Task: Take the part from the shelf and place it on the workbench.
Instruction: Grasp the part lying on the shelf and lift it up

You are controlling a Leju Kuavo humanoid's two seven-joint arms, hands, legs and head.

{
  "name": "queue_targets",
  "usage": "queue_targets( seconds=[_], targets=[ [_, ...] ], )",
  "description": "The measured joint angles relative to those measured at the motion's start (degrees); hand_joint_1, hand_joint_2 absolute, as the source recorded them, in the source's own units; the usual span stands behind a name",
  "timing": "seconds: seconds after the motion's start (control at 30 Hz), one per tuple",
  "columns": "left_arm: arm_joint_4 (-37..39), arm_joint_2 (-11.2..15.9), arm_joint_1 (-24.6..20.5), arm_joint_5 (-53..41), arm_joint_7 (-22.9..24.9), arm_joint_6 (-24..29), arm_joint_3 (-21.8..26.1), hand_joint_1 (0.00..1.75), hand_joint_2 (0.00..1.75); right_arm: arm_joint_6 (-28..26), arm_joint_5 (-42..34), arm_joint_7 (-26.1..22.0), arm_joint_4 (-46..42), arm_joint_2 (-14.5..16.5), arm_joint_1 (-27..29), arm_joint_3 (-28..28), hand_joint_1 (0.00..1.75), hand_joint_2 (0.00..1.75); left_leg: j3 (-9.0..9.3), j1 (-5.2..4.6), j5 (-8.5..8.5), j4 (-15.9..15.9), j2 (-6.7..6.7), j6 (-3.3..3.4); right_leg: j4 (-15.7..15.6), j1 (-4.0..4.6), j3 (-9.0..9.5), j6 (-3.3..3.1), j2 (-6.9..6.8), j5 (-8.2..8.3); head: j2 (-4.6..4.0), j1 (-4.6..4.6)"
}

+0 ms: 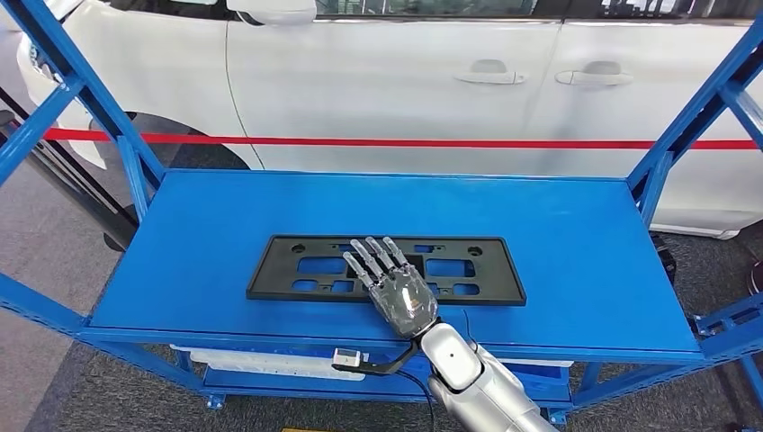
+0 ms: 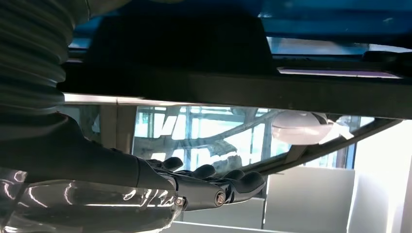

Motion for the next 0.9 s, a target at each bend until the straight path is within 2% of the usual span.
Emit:
queue_targets(
  seconds=[0.07, 0.17, 0.2, 0.23, 0.3, 0.33, 0.37, 0.4, 0.43, 0.5, 0.53, 0.6, 0.67, 0.7, 0.73, 0.77, 0.83, 0.87, 0.9],
  targets=[
    [0.0, 0.0, -0.04, -0.01, 0.01, 0.0, -0.01, 0.0, 0.0, 0.03, 0.0, 0.0, 0.32, 0.11, -0.23, 0.01, 0.0, 1.75, 0.82, -0.01, 0.45, -1.83, 0.02, 0.14, 0.02, 0.0, 0.06, 0.09, -0.01, -0.07, 0.01, 0.01],
    [-0.01, -0.11, -0.19, -0.4, 0.2, -0.02, -0.11, 0.0, 0.0, 0.83, -0.03, 0.75, 2.11, 0.52, -1.61, 0.14, 0.0, 1.75, 1.59, -0.4, 0.33, -3.82, -0.02, 1.04, -0.02, 0.23, 0.06, 0.84, -0.05, -0.13, 0.02, 0.08],
    [-0.02, -0.16, -0.28, -0.73, 0.34, -0.08, -0.22, 0.0, 0.0, 1.89, -0.19, 1.41, 3.47, 0.71, -2.93, 0.35, 0.0, 1.75, 1.7, -0.4, 0.52, -4.15, 0.01, 1.67, 0.82, 0.27, -0.32, 1.3, -0.06, -0.75, 0.02, 0.12],
    [-0.01, -0.22, -0.38, -1.12, 0.52, -0.12, -0.31, 0.0, 0.0, 3.02, -0.97, 2.16, 6.21, 1.02, -4.76, 0.56, 0.0, 1.75, 1.77, -0.3, 0.73, -4.4, 0.06, 2.13, 4.28, 0.17, -2.11, 1.68, -0.07, -1.9, 0.02, 0.18],
    [-0.01, -0.37, -0.6, -1.79, 0.79, -0.09, -0.46, 0.0, 0.0, 4.94, -2.53, 3.96, 12.09, 1.69, -8.57, 0.86, 0.0, 1.75, 2.07, -0.07, 1.06, -4.9, 0.12, 2.83, 5.9, 0.02, -2.88, 2.03, -0.13, -1.83, 0.02, 0.33],
    [0.0, -0.46, -0.66, -1.95, 0.85, 0.0, -0.47, 0.0, 0.0, 5.35, -3.21, 4.78, 14.46, 2.0, -9.77, 0.84, 0.0, 1.75, 2.16, -0.16, 0.98, -4.84, 0.06, 2.69, 4.94, 0.08, -2.47, 1.9, -0.17, -1.17, 0.02, 0.35],
    [-0.01, -0.5, -0.65, -1.97, 0.85, 0.09, -0.46, 0.0, 0.0, 5.84, -3.27, 5.61, 15.27, 2.24, -10.34, 0.79, 0.0, 1.75, 2.25, -0.23, 0.9, -4.8, -0.01, 2.42, 1.28, 0.21, -0.66, 1.63, -0.18, 0.1, 0.02, 0.33],
    [-0.01, -0.53, -0.64, -1.92, 0.77, 0.13, -0.45, 0.0, 0.0, 6.5, -3.31, 6.45, 15.93, 2.47, -10.82, 0.71, 0.0, 1.75, 2.31, -0.26, 0.82, -4.8, -0.05, 2.1, -0.26, 0.39, 0.06, 1.41, -0.16, 0.34, 0.02, 0.32],
    [-0.01, -0.56, -0.63, -1.85, 0.63, 0.15, -0.42, 0.0, 0.0, 7.27, -3.31, 7.41, 16.5, 2.74, -11.27, 0.59, 0.0, 1.75, 2.38, -0.27, 0.78, -4.86, -0.07, 1.71, -0.6, 0.59, 0.14, 1.22, -0.12, 0.21, 0.01, 0.29],
    [-0.01, -0.55, -0.61, -1.64, 0.27, 0.14, -0.33, 0.0, 0.0, 8.71, -2.95, 9.57, 17.37, 3.32, -12.0, 0.32, 0.0, 1.75, 2.53, -0.19, 0.64, -4.85, -0.04, 1.0, -1.04, 0.42, 0.37, 0.65, -0.06, 0.54, 0.01, 0.3],
    [-0.01, -0.55, -0.58, -1.5, 0.11, 0.14, -0.24, 0.0, 0.0, 9.32, -2.5, 10.92, 17.72, 3.63, -12.28, 0.19, 0.0, 1.75, 2.28, -0.15, 0.03, -4.09, -0.02, 0.71, -1.34, 0.24, 0.55, 0.3, -0.09, 0.75, 0.01, 0.21],
    [0.0, -0.54, -0.49, -1.24, -0.13, 0.15, 0.02, 0.0, 0.0, 10.31, -1.34, 13.9, 18.39, 4.24, -12.63, -0.03, 0.0, 1.75, 0.17, 0.0, -3.03, 0.83, 0.01, 0.25, -1.78, -0.08, 0.73, -0.2, -0.26, 1.11, 0.01, -0.08],
    [0.0, -0.52, -0.28, -1.14, -0.28, 0.15, 0.33, 0.0, 0.0, 10.85, -0.5, 16.1, 19.04, 4.55, -12.71, -0.25, 0.0, 1.75, -3.28, 0.13, -6.63, 8.4, 0.03, -0.18, -1.77, -0.12, 0.64, -0.36, -0.32, 1.15, 0.01, -0.28],
    [0.0, -0.51, -0.13, -1.13, -0.32, 0.15, 0.47, 0.0, 0.0, 10.98, -0.28, 16.63, 19.31, 4.67, -12.7, -0.34, 0.0, 1.75, -4.34, 0.2, -7.2, 10.74, 0.03, -0.33, -1.74, -0.13, 0.63, -0.35, -0.31, 1.15, 0.01, -0.27],
    [0.0, -0.5, 0.0, -1.13, -0.35, 0.15, 0.61, 0.0, 0.0, 11.08, -0.15, 16.89, 19.55, 4.77, -12.71, -0.46, 0.0, 1.75, -4.44, 0.27, -6.68, 11.02, 0.04, -0.43, -1.69, -0.14, 0.64, -0.33, -0.29, 1.14, 0.01, -0.28],
    [0.0, -0.49, 0.08, -1.12, -0.37, 0.15, 0.75, 0.0, 0.0, 11.14, -0.06, 17.02, 19.72, 4.87, -12.73, -0.58, 0.0, 1.75, -3.38, 0.36, -5.13, 8.9, 0.05, -0.47, -1.62, -0.16, 0.67, -0.28, -0.26, 1.1, 0.01, -0.29],
    [-0.01, -0.43, 0.05, -1.11, -0.41, 0.15, 0.97, 0.0, 0.0, 11.21, -0.02, 17.16, 19.88, 5.11, -12.84, -0.84, 0.0, 1.75, 0.57, 0.52, -1.51, 0.88, 0.11, -0.41, -1.33, -0.13, 0.73, 0.05, -0.18, 0.95, 0.02, -0.3],
    [-0.01, -0.4, 0.0, -1.12, -0.45, 0.18, 1.03, 0.0, 0.0, 11.26, -0.01, 17.26, 19.96, 5.18, -12.92, -0.96, 0.0, 1.75, 2.16, 0.48, -0.4, -2.42, 0.09, -0.17, -1.18, -0.04, 0.73, 0.39, -0.09, 0.81, 0.02, -0.28],
    [-0.01, -0.38, -0.03, -1.13, -0.48, 0.2, 1.06, 0.0, 0.0, 11.4, -0.01, 17.48, 20.07, 5.23, -13.01, -1.09, 0.0, 1.75, 3.04, 0.4, 0.03, -4.33, 0.07, 0.14, -1.08, 0.06, 0.74, 0.76, -0.02, 0.71, 0.02, -0.26]
  ],
)
